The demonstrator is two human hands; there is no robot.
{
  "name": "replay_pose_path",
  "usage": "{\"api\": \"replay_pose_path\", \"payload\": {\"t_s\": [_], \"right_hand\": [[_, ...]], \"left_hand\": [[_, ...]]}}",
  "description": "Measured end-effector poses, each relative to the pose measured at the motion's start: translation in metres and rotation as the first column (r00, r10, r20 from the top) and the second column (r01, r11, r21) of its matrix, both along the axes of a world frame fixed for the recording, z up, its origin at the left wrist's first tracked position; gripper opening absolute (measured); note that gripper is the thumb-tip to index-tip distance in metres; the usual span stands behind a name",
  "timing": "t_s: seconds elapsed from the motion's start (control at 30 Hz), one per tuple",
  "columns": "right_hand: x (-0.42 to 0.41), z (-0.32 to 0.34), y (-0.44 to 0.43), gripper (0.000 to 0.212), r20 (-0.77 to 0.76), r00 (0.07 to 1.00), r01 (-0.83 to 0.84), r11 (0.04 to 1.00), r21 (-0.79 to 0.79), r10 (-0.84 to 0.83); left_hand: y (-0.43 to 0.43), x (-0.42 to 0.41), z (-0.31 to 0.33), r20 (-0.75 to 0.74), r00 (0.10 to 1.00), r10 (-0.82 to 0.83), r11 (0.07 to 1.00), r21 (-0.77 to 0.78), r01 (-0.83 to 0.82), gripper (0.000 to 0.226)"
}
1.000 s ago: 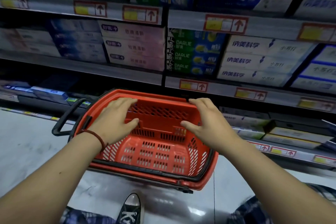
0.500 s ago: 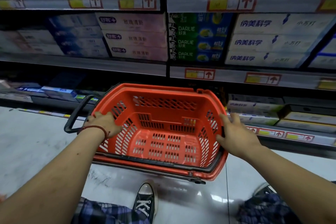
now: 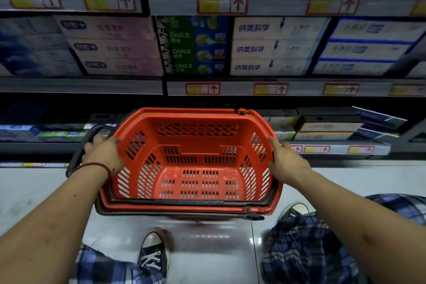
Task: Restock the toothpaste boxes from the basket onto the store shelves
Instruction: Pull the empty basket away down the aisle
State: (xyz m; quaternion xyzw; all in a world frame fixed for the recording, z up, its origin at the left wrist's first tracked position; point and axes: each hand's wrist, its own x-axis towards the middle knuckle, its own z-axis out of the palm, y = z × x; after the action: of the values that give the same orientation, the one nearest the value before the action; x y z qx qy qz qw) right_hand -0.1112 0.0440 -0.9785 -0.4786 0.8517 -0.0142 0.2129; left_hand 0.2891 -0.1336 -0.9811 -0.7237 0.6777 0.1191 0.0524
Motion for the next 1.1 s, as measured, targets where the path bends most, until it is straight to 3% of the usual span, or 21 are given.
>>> {"api": "replay_pose_path", "payload": {"t_s": [0.13,0.23,0.3,0.43,0.5,0.6,0.73,0.83,0.97,1.1], "right_hand": [[-0.039,-0.005,0.038,0.077,0.029,0.987,0.156,0.987,-0.047,-0.155],[-0.070,-0.007,0.074,0.078,-0.005,0.952,0.306,0.952,-0.025,-0.306],[-0.085,-0.007,0.099,0.077,-0.037,0.912,0.408,0.913,-0.015,-0.408],[-0.114,-0.013,0.135,0.059,-0.033,0.818,0.571,0.816,-0.088,-0.575],[-0.127,-0.015,0.146,0.055,0.015,0.772,0.632,0.765,-0.122,-0.636],[-0.143,-0.018,0.162,0.045,0.094,0.720,0.691,0.698,-0.186,-0.687],[-0.168,-0.020,0.187,0.029,0.196,0.642,0.766,0.631,-0.121,-0.741],[-0.189,-0.010,0.210,0.025,0.266,0.551,0.830,0.554,-0.071,-0.791],[-0.213,0.033,0.259,0.029,0.268,0.421,0.905,0.422,-0.057,-0.867],[-0.229,0.108,0.334,0.029,0.242,0.270,0.962,0.271,-0.031,-0.932]], "left_hand": [[0.007,-0.036,0.004,-0.165,0.986,-0.040,0.999,-0.005,0.039,0.063],[-0.019,-0.057,-0.035,-0.341,0.940,-0.020,0.992,0.109,0.060,0.088],[-0.017,-0.087,-0.037,-0.416,0.906,-0.073,0.971,0.177,0.159,0.094],[0.039,-0.163,-0.002,-0.394,0.893,-0.220,0.921,0.218,0.323,0.089],[0.045,-0.191,-0.011,-0.387,0.893,-0.229,0.921,0.209,0.327,0.093],[0.049,-0.225,-0.024,-0.326,0.912,-0.249,0.941,0.143,0.308,0.082],[0.046,-0.263,-0.027,-0.217,0.933,-0.285,0.932,0.164,0.323,0.092],[0.049,-0.296,-0.009,-0.235,0.926,-0.294,0.897,0.266,0.352,0.110],[0.079,-0.358,0.050,-0.358,0.905,-0.230,0.858,0.363,0.362,0.092],[0.134,-0.421,0.130,-0.447,0.854,-0.266,0.780,0.421,0.463,0.092]]}}
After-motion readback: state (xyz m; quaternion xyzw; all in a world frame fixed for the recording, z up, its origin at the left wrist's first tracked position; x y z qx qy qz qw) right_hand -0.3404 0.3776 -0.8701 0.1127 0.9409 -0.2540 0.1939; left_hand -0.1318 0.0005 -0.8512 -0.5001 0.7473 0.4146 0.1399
